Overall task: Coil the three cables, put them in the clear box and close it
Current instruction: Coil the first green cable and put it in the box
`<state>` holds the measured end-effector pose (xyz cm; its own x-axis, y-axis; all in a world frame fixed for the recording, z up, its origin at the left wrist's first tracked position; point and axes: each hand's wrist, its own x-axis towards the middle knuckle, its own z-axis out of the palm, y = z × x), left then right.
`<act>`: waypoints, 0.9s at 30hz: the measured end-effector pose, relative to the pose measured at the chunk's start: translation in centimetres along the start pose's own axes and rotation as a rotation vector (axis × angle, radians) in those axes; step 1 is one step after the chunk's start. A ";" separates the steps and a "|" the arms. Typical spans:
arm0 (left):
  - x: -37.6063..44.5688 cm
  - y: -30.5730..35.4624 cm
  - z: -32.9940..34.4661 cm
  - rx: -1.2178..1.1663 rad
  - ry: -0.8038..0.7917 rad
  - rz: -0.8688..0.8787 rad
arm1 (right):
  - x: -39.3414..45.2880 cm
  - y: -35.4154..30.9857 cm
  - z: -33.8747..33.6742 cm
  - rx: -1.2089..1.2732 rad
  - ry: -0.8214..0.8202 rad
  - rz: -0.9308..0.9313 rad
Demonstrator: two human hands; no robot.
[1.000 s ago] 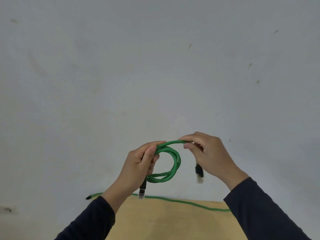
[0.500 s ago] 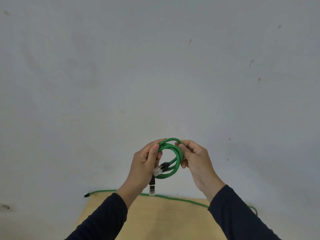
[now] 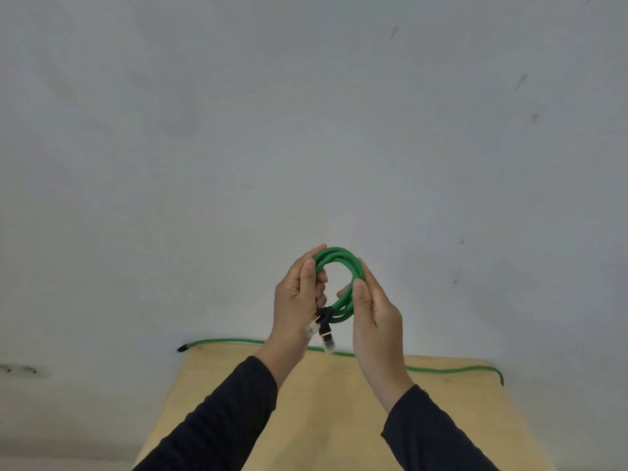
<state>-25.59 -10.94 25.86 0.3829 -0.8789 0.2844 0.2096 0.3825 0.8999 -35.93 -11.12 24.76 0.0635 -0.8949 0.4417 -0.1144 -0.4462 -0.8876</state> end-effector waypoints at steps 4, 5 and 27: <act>-3.0 -3.6 -1.6 0.098 -0.037 -0.159 | -3.1 2.6 -0.7 -0.138 0.049 0.090; -4.3 -4.7 -2.1 0.124 -0.050 -0.206 | -4.4 3.4 -1.0 -0.156 0.051 0.133; -19.4 -16.4 -8.7 0.855 -0.337 -0.549 | -22.6 14.1 -2.6 -0.791 -0.115 0.598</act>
<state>-28.61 2.35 2.72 0.1323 -0.9534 -0.2710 -0.4726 -0.3010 0.8283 -41.55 2.79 2.57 -0.1291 -0.9864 -0.1016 -0.7834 0.1642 -0.5994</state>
